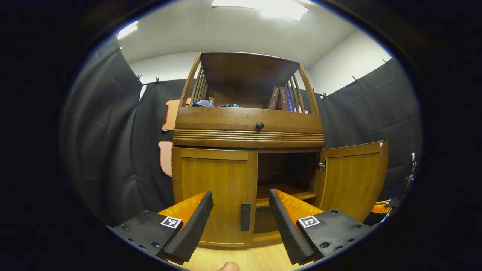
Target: Open the right door of the double-door shoe cabinet with the right hand, and open the left door with the left hand.
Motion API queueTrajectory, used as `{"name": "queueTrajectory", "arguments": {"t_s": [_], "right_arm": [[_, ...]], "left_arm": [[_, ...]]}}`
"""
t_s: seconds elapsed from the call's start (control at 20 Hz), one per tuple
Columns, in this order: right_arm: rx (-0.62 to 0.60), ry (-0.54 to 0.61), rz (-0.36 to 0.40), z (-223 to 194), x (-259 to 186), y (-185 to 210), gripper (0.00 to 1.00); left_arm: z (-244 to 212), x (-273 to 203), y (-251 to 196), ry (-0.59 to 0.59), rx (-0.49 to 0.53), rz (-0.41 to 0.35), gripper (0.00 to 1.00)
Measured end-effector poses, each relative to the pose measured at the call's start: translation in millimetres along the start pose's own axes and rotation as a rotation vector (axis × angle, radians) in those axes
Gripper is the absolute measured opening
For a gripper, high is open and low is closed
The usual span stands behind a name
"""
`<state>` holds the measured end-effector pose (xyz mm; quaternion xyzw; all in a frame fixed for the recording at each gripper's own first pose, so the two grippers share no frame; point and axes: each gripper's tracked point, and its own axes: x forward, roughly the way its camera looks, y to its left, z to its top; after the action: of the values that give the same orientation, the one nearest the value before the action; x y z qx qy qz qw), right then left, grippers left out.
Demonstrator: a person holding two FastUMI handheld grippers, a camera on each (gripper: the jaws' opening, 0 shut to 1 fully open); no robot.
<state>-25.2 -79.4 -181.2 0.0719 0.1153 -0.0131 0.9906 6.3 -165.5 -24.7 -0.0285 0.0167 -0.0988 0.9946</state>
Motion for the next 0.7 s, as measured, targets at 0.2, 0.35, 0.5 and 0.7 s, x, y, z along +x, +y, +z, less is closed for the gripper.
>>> {"name": "queueTrajectory", "arguments": {"t_s": [0.2, 0.35, 0.5, 0.7], "right_arm": [[-0.059, -0.056, -0.074, 17, -14, -16, 0.24], [-0.081, -0.068, -0.098, 26, -26, -16, 0.44], [-0.091, -0.083, -0.142, 35, -33, -21, 0.74], [-0.093, -0.099, -0.170, 43, -39, -22, 0.99]], "left_arm": [[-12, 17, -9, 0.006, 0.015, -0.008, 0.94], [-28, 29, -18, 0.018, 0.017, -0.019, 0.94], [-49, 45, -25, 0.047, 0.020, -0.024, 0.99], [-75, 66, -25, 0.069, 0.007, -0.011, 0.94]]}}
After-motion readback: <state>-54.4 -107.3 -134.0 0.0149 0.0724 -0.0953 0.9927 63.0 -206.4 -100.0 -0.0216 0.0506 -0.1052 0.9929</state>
